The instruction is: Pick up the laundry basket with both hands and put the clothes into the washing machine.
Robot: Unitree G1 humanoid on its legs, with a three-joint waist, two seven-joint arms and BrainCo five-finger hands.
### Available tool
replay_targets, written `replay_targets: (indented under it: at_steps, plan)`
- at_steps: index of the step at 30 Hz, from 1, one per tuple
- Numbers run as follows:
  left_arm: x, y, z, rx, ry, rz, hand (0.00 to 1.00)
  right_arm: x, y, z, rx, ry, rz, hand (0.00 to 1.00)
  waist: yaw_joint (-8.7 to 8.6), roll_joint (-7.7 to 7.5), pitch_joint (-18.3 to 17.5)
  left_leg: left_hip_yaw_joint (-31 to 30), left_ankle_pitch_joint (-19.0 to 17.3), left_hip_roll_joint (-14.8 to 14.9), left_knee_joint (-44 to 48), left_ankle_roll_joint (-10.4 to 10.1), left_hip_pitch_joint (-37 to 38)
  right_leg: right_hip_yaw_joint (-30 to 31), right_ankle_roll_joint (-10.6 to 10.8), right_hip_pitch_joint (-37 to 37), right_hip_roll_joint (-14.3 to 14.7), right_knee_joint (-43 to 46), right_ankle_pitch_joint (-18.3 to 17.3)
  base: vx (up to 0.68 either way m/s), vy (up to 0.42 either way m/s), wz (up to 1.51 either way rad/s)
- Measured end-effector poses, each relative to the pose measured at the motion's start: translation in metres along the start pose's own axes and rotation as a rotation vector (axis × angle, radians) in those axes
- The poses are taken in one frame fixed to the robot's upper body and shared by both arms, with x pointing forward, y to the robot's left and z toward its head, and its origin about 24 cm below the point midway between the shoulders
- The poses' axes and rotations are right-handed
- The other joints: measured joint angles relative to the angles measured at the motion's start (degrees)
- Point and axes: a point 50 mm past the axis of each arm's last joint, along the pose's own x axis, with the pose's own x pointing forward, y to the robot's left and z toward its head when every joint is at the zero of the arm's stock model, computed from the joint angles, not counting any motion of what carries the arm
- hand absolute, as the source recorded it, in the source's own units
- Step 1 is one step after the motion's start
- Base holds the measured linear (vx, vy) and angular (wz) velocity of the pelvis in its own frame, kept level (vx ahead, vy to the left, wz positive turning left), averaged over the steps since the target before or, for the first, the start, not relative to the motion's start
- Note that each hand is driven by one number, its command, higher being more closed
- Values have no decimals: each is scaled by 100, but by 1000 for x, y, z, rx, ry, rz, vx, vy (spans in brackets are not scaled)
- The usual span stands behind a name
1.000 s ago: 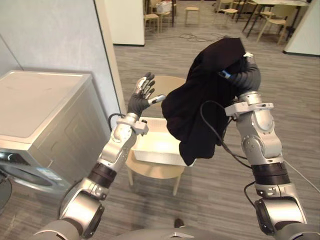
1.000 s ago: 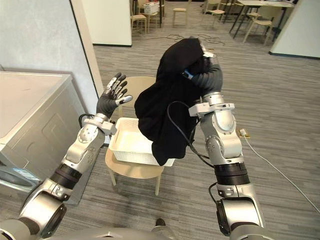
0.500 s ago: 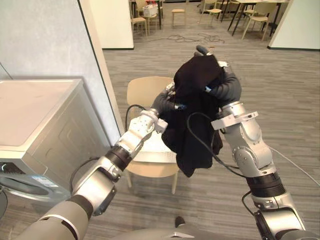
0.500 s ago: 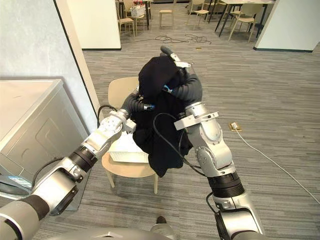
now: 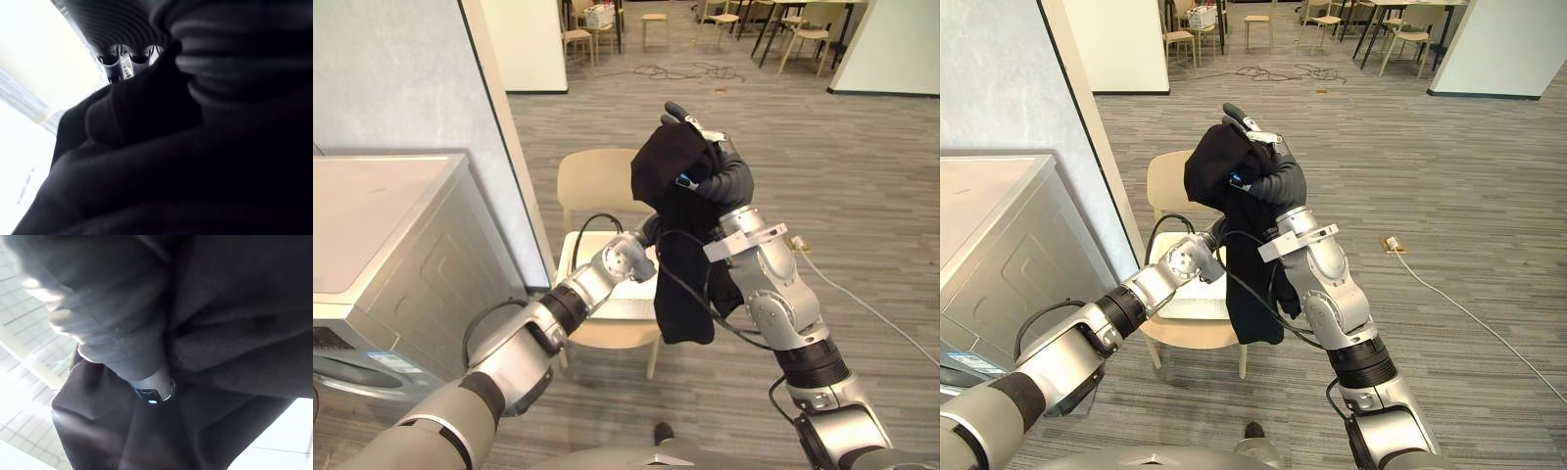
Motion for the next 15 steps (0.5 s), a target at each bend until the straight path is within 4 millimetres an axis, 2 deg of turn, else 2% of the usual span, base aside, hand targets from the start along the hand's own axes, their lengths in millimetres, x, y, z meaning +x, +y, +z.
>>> replay_targets:
  at_steps: [15]
  plan:
    - [0, -12, 4, -16, -23, -48, 100, 2, -1, 3, 25, -32, -20, 100, 5, -7, -2, -52, -53, 14, -2, -53, 72, -22, -3, 97, -6, -19, -14, 0, 0, 1]
